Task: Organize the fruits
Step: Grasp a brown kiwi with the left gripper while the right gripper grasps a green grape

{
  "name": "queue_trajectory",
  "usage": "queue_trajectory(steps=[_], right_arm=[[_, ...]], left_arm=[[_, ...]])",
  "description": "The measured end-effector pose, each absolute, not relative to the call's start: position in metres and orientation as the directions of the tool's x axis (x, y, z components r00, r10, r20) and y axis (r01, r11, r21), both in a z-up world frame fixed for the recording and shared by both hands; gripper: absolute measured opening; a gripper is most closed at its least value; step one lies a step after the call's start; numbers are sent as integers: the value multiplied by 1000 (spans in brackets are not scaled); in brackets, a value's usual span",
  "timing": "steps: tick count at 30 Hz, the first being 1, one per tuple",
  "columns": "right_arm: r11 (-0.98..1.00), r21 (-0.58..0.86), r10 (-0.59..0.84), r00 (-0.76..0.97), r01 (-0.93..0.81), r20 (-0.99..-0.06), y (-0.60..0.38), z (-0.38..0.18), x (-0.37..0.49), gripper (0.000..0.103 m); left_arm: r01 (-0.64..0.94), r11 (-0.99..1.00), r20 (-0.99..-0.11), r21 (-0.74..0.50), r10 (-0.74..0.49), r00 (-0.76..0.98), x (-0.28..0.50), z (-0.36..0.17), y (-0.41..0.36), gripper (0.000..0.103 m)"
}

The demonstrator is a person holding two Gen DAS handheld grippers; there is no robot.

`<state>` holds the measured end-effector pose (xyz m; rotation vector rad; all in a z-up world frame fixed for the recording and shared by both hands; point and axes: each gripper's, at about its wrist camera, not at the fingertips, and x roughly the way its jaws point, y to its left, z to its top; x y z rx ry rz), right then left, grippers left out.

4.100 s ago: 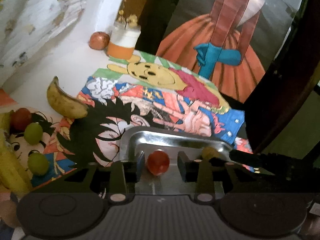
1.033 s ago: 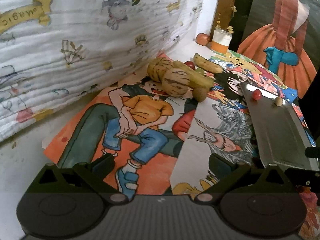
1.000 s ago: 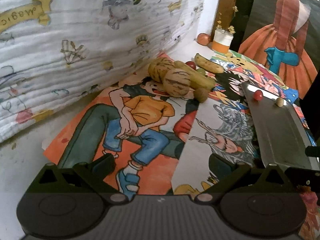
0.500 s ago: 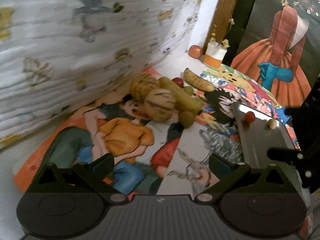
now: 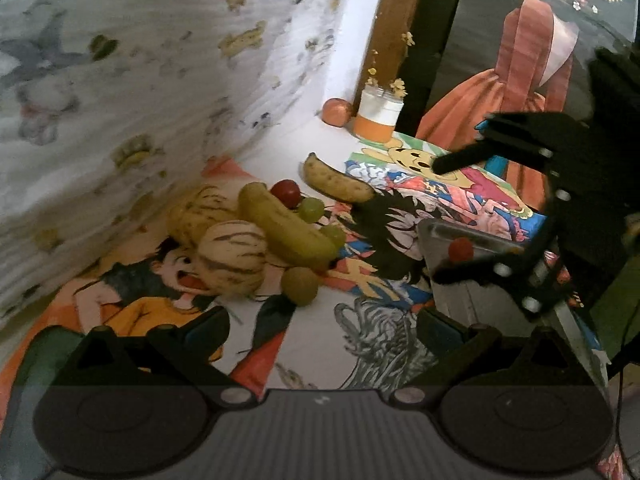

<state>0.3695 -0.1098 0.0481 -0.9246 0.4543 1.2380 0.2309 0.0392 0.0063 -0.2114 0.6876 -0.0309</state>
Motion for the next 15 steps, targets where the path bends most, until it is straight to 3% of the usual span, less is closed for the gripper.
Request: queue_trajectory(steps=[8,15], right_arm=[[-52,-342,608,242,-938,-757,-85,28,392,63],[-101,-295,592,181,-950,-786,-70,14,405,51]], left_arm=[[-84,968,-624,-236,-84,777,247,-6,36,83],[-144,967,-637,-209,-22,771,259,-15,34,70]])
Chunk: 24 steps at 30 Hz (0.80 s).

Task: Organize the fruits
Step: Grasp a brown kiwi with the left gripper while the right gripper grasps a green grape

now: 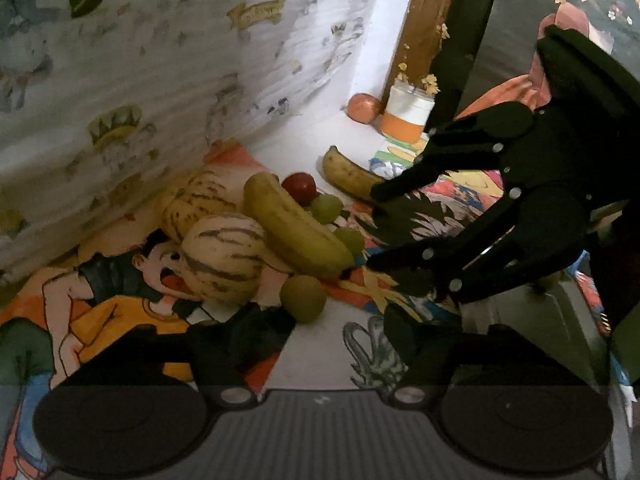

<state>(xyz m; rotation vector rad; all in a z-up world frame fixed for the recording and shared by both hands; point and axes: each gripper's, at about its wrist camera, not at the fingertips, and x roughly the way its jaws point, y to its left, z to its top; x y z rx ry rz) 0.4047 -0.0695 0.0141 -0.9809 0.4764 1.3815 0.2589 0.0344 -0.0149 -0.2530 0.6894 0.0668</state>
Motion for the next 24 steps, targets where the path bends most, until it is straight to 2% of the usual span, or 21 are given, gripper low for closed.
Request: queue_trajectory(steps=[12,17,24], right_arm=[[-114,-191,600,86,-975,-796,-64,7,415,34],[-96,-175,606,82,-980,-791,-66,6,416,26],[-19,-161,621,115,-987,-775,-73,5,415,26]], left_arm=[[-203,968,-645,-145,63,762,268,-17,28,46],[-216,965,-646,-149,70,760,269,-17,30,30],[-224,963,-649,-152,74,757,268,-17,30,28]])
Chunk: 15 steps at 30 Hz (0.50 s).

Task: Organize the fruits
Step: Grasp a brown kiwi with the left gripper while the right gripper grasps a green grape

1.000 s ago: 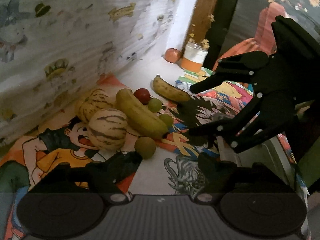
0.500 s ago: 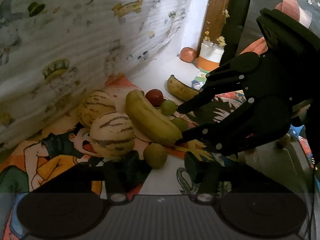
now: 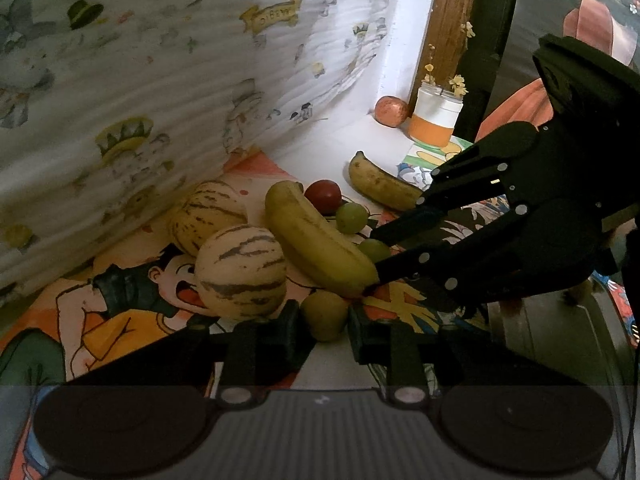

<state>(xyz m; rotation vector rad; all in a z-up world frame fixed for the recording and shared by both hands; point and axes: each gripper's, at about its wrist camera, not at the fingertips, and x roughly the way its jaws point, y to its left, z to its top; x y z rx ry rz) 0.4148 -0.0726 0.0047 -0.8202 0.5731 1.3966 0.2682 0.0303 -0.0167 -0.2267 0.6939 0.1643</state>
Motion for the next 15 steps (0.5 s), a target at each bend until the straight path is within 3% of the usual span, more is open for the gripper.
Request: queue_trajectory(steps=[15], right_arm=[[371,-51,683,310,-927,-661,-143,35,361,26]], left_arm=[[-214,955,-648,-204,32,761,251,1,18,28]])
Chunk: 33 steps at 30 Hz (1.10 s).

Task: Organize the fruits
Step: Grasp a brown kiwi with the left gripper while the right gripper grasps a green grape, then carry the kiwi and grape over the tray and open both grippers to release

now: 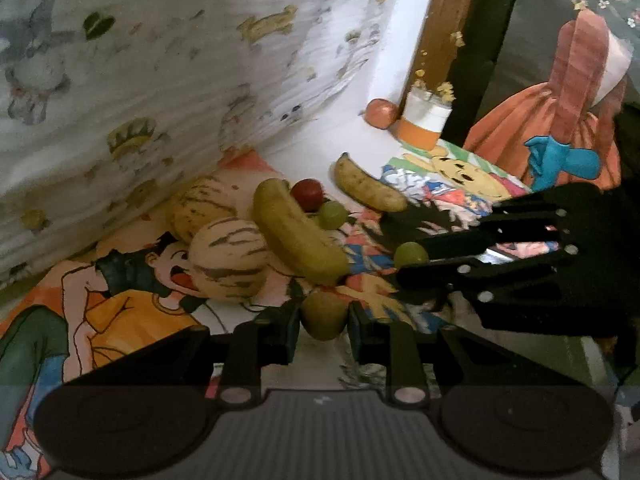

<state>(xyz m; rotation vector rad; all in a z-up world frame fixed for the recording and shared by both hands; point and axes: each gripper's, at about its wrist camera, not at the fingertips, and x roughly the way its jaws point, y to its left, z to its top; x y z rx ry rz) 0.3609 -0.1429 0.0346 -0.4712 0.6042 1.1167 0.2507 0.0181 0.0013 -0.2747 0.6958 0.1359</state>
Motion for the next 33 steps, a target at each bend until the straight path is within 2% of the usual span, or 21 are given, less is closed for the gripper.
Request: queue_trajectory(steps=[4,11,21,27,33], right_arm=[[476,31,674,342,-879,-655,-173,43,346,26],[608,34,638,463,-793,-615,-223,53,324,26],[846,101,467,637,-523,-614,-284,35,302,27],[934,86,328,739,-346,-588,-297,15,300,27],[951,58,278,756,-305,-593,-292,4,310,27]], left_arm=[[-177,961,-631,-212,4,776,249,11,5,28],[-124,964,-620,-233,-49,783,243,20,-19,28],[56,966,-653,-253,-213,727,256,18,-62,28],[105,966,-651,-235,-237,721,280,13,-83,28],[109,971,-641,-215,-224,734,302,10,-91,29]])
